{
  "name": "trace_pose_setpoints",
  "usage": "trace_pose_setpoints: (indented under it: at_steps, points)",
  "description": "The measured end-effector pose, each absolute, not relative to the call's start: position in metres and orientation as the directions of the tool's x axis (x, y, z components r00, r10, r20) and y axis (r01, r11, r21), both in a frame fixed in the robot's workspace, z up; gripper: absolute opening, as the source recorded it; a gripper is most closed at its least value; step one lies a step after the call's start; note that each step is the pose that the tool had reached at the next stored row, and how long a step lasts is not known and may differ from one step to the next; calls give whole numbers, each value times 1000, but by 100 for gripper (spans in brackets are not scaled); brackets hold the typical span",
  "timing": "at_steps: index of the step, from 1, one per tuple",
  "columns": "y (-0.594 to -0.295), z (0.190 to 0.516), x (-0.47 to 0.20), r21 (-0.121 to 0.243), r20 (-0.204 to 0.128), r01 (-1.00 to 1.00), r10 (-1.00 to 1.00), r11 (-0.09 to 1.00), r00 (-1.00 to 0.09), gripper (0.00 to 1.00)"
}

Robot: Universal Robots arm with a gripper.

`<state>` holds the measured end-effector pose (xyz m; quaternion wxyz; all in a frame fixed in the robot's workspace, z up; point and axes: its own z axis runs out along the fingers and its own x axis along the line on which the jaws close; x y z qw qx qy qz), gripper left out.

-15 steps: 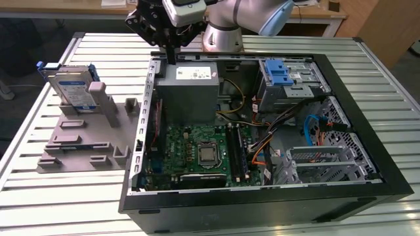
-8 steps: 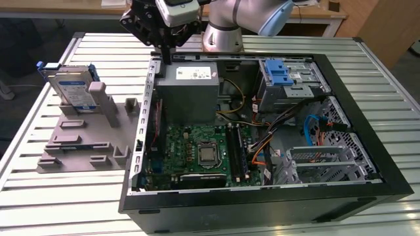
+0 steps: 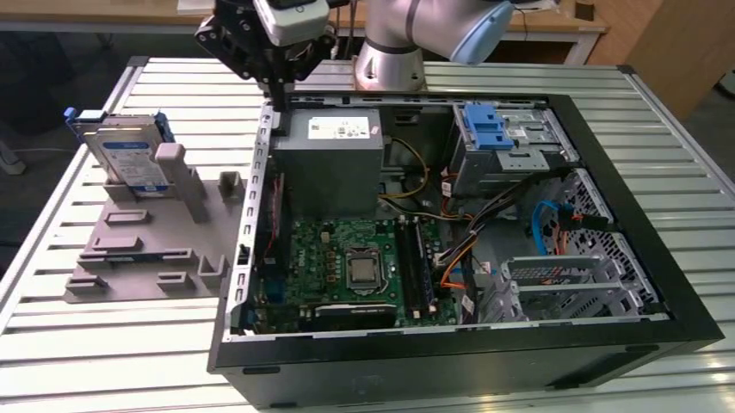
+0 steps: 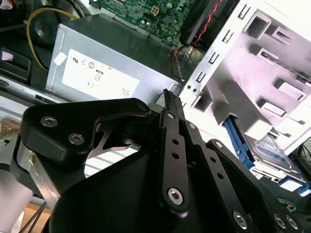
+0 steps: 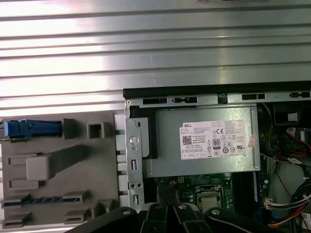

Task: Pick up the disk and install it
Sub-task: 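Reach for the disk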

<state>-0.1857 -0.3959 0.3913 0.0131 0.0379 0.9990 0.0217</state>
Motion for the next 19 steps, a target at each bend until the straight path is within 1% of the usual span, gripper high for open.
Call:
trace_pose_setpoints:
  at_steps: [19]
  points:
    - [-390, 390, -214, 44, -22, 75, 76, 996, -997, 11]
